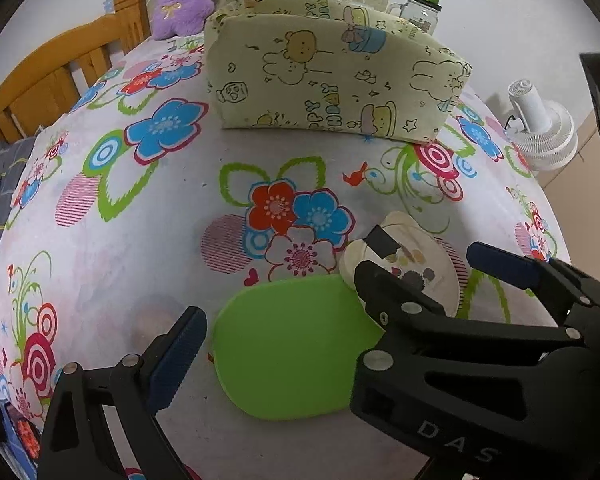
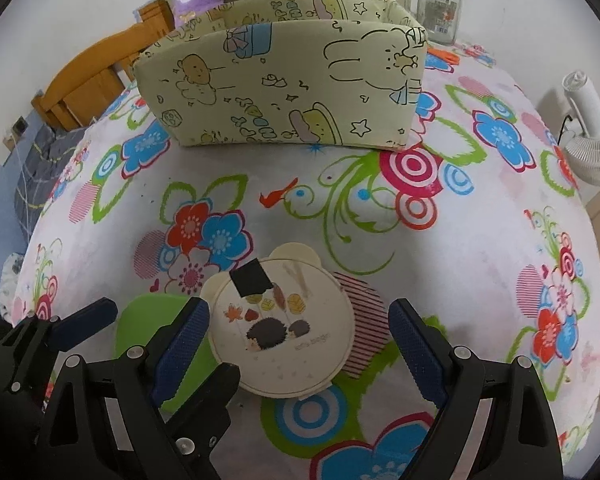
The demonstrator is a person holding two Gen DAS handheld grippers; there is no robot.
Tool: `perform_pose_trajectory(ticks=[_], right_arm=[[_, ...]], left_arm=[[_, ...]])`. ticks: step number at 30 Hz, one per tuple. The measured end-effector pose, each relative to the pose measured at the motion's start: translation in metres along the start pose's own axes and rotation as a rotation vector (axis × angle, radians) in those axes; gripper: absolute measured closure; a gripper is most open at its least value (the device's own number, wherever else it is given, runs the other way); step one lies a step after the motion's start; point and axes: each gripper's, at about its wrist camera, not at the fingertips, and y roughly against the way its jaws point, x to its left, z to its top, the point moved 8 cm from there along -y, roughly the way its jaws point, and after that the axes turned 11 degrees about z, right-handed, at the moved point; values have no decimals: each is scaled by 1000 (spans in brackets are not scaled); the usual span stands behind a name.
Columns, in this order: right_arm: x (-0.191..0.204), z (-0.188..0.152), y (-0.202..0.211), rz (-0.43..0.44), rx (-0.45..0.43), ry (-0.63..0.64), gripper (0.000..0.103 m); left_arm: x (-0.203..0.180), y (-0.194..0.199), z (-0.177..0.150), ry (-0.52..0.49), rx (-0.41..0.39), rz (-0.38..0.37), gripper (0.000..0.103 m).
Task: Organize rigid objects
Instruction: 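Grasp the green oval pad with the left gripper while the right grasps the round hedgehog coaster, then lift and carry the green pad with the left gripper while the right carries the coaster toward the box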
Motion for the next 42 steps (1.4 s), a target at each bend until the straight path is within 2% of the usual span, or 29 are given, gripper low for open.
perform_pose_trajectory(ticks=[4,9,12,13,19,29,38,42], right_arm=[[3,-3,-7,20,28,-10,9],[6,-4,-10,22,17,9,9],[9,-4,-10,-14,10,52,16],[10,-3,-8,-3,-2,53,23],[-3,-1,-4,-54,-17,10,27],[-28,-5,8,-122,-31,-19,27],[-28,-9,7,-112,-26,-23,26],[-29,-8,8,-107,-29,-39,26]], left_arm=[[2,0,-1,0,-3,-2,3],[5,-2,-2,8,-1,9,3],[5,-7,-6,-1,23,20,4],[7,-7,-6,5,19,19,4],[-1,-7,-3,-1,18,18,4],[-10,-10,-4,-6,20,52,4],[-11,-14,-7,-33,31,123,2],[-10,-12,-7,-2,33,129,7]])
